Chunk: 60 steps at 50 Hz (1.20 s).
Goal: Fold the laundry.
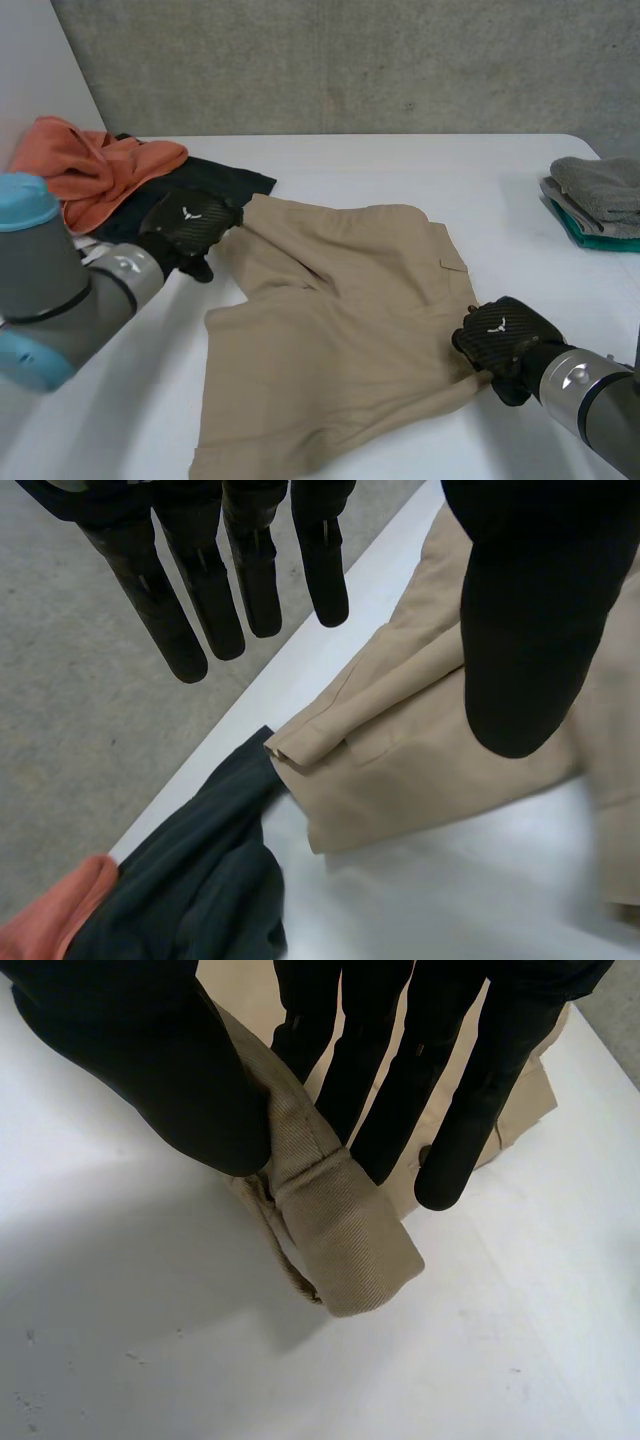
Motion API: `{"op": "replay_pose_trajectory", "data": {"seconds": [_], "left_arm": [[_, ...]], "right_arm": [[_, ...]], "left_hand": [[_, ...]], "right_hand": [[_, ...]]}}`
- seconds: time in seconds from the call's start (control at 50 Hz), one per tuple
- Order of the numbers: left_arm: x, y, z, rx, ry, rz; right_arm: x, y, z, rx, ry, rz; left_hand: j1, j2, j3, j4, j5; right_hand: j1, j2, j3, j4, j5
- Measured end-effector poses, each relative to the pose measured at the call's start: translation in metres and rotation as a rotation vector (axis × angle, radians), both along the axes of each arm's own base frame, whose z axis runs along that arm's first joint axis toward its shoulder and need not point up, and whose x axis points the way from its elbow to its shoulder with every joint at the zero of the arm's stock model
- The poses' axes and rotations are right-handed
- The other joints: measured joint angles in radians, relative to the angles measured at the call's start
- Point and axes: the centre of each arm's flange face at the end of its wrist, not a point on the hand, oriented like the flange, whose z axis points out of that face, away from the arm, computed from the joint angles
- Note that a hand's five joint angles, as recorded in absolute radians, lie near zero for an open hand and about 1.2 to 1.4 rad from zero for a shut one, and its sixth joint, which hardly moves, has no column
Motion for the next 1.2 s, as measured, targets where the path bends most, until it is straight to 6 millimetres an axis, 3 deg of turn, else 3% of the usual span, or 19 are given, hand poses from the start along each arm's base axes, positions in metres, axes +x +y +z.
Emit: {"op": "replay_pose_trajectory", "data": {"seconds": [0.12, 0.28, 0.38, 0.44, 0.6, 0.7, 0.92, 0.96, 0.98, 1.0, 1.04, 1.06, 1.2], "left_arm": [[-0.009, -0.044, -0.038, 0.048, -0.016, -0.017], [-0.017, -0.069, -0.061, 0.065, -0.025, -0.010], [-0.019, -0.080, -0.070, 0.062, -0.027, 0.001], [-0.018, -0.082, -0.072, 0.061, -0.030, 0.015], [-0.004, -0.075, -0.069, 0.084, -0.094, 0.183], [0.011, -0.058, -0.060, 0.120, -0.152, 0.298], [0.021, -0.034, -0.052, 0.143, -0.201, 0.382], [0.021, -0.033, -0.051, 0.139, -0.204, 0.391], [0.021, -0.033, -0.049, 0.135, -0.205, 0.396], [0.020, -0.032, -0.049, 0.133, -0.205, 0.396], [0.016, -0.030, -0.045, 0.120, -0.203, 0.394], [0.015, -0.029, -0.043, 0.113, -0.200, 0.391], [0.003, -0.023, -0.026, 0.074, -0.166, 0.339]], "right_arm": [[0.000, -0.003, -0.007, 0.008, 0.003, -0.004], [0.000, -0.005, -0.008, 0.003, 0.001, -0.011], [-0.001, -0.006, -0.008, -0.001, 0.000, -0.014], [-0.001, -0.007, -0.008, -0.006, -0.003, -0.014], [0.002, -0.007, -0.007, -0.022, -0.026, -0.018], [0.005, -0.004, -0.001, -0.022, -0.073, -0.027], [0.014, 0.009, 0.008, -0.022, -0.125, -0.009], [0.015, 0.010, 0.008, -0.019, -0.126, -0.008], [0.015, 0.011, 0.007, -0.016, -0.125, -0.007], [0.015, 0.011, 0.007, -0.016, -0.125, -0.006], [0.015, 0.011, 0.006, -0.012, -0.124, -0.005], [0.015, 0.011, 0.006, -0.012, -0.124, -0.004], [0.015, 0.010, 0.006, -0.013, -0.125, -0.004]], "left_hand": [[0.023, 0.029, 0.025, 0.027, 0.029], [0.147, 0.144, 0.143, 0.136, 0.135], [0.620, 0.613, 0.599, 0.598, 0.589], [0.672, 0.708, 0.704, 0.705, 0.678], [0.672, 0.717, 0.715, 0.717, 0.678], [0.672, 0.717, 0.715, 0.720, 0.678], [0.672, 0.717, 0.715, 0.720, 0.678], [0.589, 0.607, 0.618, 0.618, 0.603], [0.343, 0.392, 0.393, 0.386, 0.384], [0.297, 0.353, 0.353, 0.346, 0.344], [-0.036, 0.028, 0.046, 0.033, 0.034], [-0.098, -0.051, -0.048, -0.064, -0.064], [-0.100, -0.085, -0.087, -0.102, -0.106]], "right_hand": [[0.000, 0.000, 0.000, 0.000, 0.000], [0.000, 0.000, 0.000, 0.000, 0.000], [0.000, 0.000, 0.000, 0.000, 0.000], [0.000, 0.000, 0.000, 0.000, 0.000], [0.000, 0.000, 0.000, 0.000, 0.000], [0.000, 0.000, 0.000, 0.000, 0.000], [0.000, 0.000, 0.000, 0.000, 0.000], [0.000, 0.000, 0.000, 0.000, 0.000], [0.000, 0.000, 0.000, 0.000, 0.000], [0.000, 0.000, 0.000, 0.000, 0.000], [0.000, 0.000, 0.003, 0.000, 0.000], [0.000, 0.000, 0.004, 0.000, 0.000], [0.000, 0.000, 0.005, 0.000, 0.000]]}}
